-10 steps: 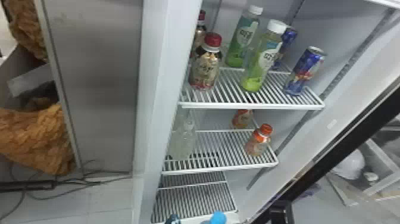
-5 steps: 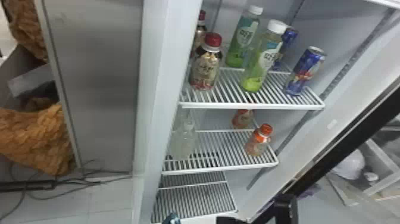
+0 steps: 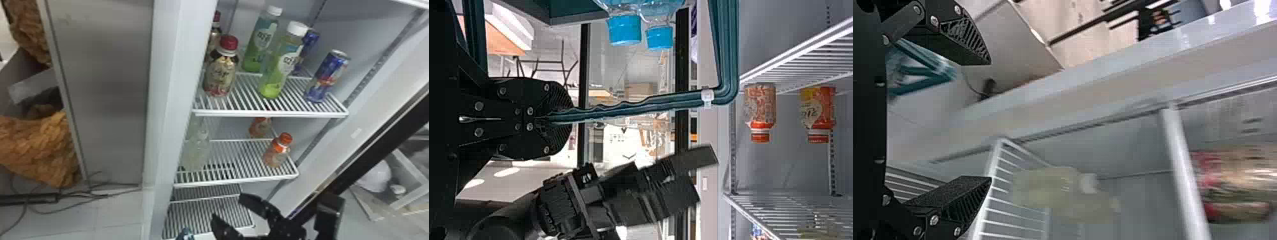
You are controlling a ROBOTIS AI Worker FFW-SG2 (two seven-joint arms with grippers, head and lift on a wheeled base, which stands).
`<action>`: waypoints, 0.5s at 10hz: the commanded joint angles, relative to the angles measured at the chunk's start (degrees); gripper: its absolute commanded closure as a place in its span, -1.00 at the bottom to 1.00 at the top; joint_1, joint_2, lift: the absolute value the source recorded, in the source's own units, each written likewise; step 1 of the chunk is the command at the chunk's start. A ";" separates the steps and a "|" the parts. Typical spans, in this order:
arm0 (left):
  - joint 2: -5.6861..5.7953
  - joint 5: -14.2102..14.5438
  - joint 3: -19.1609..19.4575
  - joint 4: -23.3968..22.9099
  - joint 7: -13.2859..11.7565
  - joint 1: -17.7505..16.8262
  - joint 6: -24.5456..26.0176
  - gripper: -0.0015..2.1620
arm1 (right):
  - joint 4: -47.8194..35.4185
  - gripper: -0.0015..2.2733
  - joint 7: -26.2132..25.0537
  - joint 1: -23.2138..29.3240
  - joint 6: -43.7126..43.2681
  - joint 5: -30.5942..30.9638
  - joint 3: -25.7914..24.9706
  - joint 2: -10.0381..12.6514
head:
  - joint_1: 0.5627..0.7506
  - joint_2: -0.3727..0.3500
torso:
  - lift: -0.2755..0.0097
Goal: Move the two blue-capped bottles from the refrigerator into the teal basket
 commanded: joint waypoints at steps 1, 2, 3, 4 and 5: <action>0.00 0.00 0.00 0.00 0.00 -0.14 0.01 0.05 | 0.08 -0.82 -1.16 0.53 -6.09 -0.04 0.16 0.82 | 0.41 -0.94 | -0.06; -0.09 0.00 0.00 0.00 0.00 -0.14 0.01 0.05 | 0.08 -0.82 -2.91 0.81 -9.89 -0.13 0.69 1.34 | 0.41 -0.94 | -0.06; -0.09 0.00 0.00 0.00 0.00 -0.14 0.01 0.05 | 0.36 -0.82 -4.85 1.37 -14.39 -0.39 1.39 1.78 | 0.41 -0.94 | -0.06; -0.09 0.00 0.00 0.00 0.00 -0.14 0.01 0.05 | 1.77 -0.82 -6.87 1.51 -20.43 -0.48 2.00 2.31 | 0.41 -0.94 | -0.06; -0.17 -0.09 0.00 0.00 0.00 -0.14 -0.13 0.05 | 2.61 -0.82 -9.42 1.65 -24.93 -0.83 2.44 2.75 | 0.41 -0.94 | -0.06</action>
